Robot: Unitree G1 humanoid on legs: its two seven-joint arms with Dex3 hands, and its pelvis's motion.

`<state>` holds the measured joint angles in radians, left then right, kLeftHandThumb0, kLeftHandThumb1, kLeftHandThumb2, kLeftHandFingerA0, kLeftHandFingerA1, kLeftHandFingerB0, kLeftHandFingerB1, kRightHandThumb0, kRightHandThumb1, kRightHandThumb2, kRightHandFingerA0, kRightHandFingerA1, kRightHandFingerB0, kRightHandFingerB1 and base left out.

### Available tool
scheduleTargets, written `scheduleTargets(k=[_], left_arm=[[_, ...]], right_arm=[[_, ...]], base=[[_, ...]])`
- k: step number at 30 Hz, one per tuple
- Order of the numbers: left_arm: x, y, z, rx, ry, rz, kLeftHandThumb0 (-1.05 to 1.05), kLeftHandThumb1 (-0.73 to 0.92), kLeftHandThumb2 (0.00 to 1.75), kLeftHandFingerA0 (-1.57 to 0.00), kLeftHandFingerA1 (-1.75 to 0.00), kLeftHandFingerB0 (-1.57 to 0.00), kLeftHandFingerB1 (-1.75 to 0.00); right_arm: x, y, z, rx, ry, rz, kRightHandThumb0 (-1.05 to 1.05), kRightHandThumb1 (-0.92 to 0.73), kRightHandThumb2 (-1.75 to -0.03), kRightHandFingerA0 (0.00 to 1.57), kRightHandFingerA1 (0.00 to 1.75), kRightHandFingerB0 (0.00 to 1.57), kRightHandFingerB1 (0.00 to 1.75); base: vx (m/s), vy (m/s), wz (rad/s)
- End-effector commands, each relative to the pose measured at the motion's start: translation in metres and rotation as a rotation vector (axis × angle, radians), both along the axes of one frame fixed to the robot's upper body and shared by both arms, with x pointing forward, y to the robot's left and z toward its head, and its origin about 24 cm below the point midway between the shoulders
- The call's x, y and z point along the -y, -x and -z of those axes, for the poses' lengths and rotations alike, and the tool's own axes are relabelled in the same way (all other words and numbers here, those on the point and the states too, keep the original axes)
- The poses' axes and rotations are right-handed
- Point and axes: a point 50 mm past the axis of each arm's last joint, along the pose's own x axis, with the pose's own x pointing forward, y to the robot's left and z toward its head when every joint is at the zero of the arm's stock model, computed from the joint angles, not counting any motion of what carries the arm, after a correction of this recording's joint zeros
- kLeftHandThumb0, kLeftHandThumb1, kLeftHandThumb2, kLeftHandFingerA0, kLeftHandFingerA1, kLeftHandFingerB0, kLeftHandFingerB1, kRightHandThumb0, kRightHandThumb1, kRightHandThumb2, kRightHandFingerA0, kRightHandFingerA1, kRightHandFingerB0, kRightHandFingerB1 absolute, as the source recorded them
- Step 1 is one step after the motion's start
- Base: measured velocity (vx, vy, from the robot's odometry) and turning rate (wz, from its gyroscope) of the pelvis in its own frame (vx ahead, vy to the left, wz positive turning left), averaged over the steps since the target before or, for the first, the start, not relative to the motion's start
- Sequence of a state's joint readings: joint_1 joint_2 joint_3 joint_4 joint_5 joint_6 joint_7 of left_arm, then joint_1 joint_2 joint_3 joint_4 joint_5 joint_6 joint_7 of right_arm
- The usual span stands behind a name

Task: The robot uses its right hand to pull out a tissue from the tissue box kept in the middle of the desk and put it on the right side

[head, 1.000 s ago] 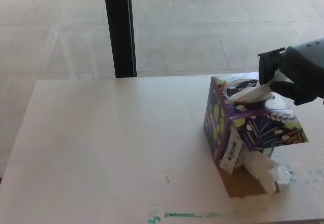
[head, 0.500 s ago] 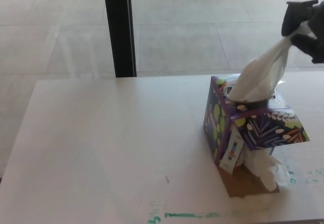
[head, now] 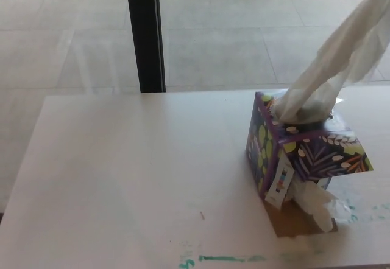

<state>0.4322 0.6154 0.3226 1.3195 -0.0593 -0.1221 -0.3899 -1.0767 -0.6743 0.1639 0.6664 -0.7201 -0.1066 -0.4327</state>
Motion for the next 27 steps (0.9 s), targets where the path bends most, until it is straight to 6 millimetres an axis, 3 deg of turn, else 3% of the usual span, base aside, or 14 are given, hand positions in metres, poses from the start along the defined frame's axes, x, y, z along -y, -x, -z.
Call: scheduleTargets(k=[1,2,3,4,6,7,10,11,12,13,19,21,26,27], left_arm=[[-0.006,0.004,-0.008,0.002,-0.011,0.01,-0.86,0.91,0.75,-0.12,-0.37,-0.38,-0.37],[-0.006,0.004,-0.008,-0.005,-0.017,0.007,-0.84,0.75,1.12,-0.08,-0.45,-0.33,-0.5],[-0.007,0.003,-0.008,-0.004,-0.024,0.008,-0.84,0.75,1.12,-0.08,-0.46,-0.34,-0.5],[-0.007,0.003,-0.009,-0.011,-0.022,0.021,-0.86,0.92,0.74,-0.14,-0.38,-0.4,-0.36],[-0.007,0.003,-0.009,-0.012,-0.021,0.023,-0.86,0.92,0.74,-0.14,-0.38,-0.4,-0.36],[-0.007,0.003,-0.009,-0.003,-0.02,0.012,-0.84,0.92,0.74,-0.15,-0.36,-0.36,-0.36],[-0.007,0.003,-0.009,-0.002,-0.02,0.01,-0.85,0.92,0.72,-0.15,-0.38,-0.4,-0.37],[-0.005,0.005,-0.007,0.001,-0.018,0.008,-0.85,0.92,0.73,-0.14,-0.37,-0.42,-0.38],[-0.005,0.005,-0.007,0.002,-0.019,0.006,-0.85,0.92,0.73,-0.14,-0.37,-0.42,-0.38],[-0.005,0.005,-0.007,0.002,-0.021,0.0,-0.86,0.92,0.72,-0.16,-0.36,-0.41,-0.36],[-0.003,0.002,-0.005,0.004,-0.003,0.004,-0.87,0.92,0.74,-0.16,-0.37,-0.36,-0.36],[-0.002,0.002,-0.004,0.003,0.001,0.004,-0.88,0.92,0.75,-0.12,-0.37,-0.34,-0.35],[-0.001,0.001,-0.002,0.051,0.007,-0.049,-0.85,0.92,0.71,-0.2,-0.4,-0.37,-0.37],[0.0,0.001,-0.002,0.036,0.004,-0.024,-0.87,0.91,0.74,-0.17,-0.39,-0.36,-0.37]], right_arm=[[0.034,0.02,-0.039,0.165,-0.034,0.143,-0.3,-0.62,-0.76,0.98,1.74,0.85,1.13],[0.042,0.024,-0.042,0.17,-0.03,0.158,-0.28,-0.61,-0.78,0.98,1.75,0.81,1.26],[0.047,0.027,-0.044,0.194,0.005,0.201,-0.31,-0.46,-0.97,1.26,1.34,0.87,0.98],[0.052,0.029,-0.044,0.19,0.024,0.223,-0.26,-0.57,-0.79,1.01,1.7,0.85,1.1],[0.053,0.029,-0.044,0.192,0.028,0.227,-0.26,-0.57,-0.79,1.01,1.7,0.85,1.1],[0.063,0.032,-0.039,0.127,0.059,0.247,-0.33,-0.65,-0.75,0.96,1.74,0.73,1.41],[0.074,0.037,-0.018,0.021,0.151,0.268,-0.39,-0.76,-0.69,0.93,1.75,0.72,1.51],[0.075,0.036,-0.006,-0.028,0.178,0.274,-0.41,-0.59,-1.03,1.21,1.34,0.86,1.07],[0.074,0.036,-0.005,-0.032,0.182,0.273,-0.41,-0.59,-1.03,1.21,1.34,0.86,1.07],[0.074,0.036,0.0,-0.055,0.195,0.274,-0.42,-0.72,-0.68,0.95,1.68,0.89,0.94],[0.063,0.032,0.042,-0.17,0.293,0.215,-0.33,-0.66,-0.59,1.04,1.55,0.94,0.77],[0.05,0.029,0.072,-0.209,0.298,0.116,-0.31,-0.6,-0.65,1.0,1.62,0.85,1.12],[0.035,0.025,0.112,-0.386,0.333,0.055,-0.32,-0.61,-0.58,0.94,1.57,0.87,0.78],[0.03,0.027,0.145,-0.444,0.368,0.039,-0.33,-0.66,-0.63,0.88,1.67,0.86,0.81]], base=[[0.0,0.0,0.0],[0.0,0.0,0.0],[0.0,0.0,0.0],[0.0,0.0,0.0],[0.0,0.0,0.0],[0.0,0.0,0.0],[0.0,0.0,0.0],[0.0,0.0,0.0],[0.0,0.0,0.0],[0.0,0.0,0.0],[0.0,0.0,0.0],[0.0,0.0,0.0],[0.0,0.0,0.0],[0.0,0.0,0.0]])
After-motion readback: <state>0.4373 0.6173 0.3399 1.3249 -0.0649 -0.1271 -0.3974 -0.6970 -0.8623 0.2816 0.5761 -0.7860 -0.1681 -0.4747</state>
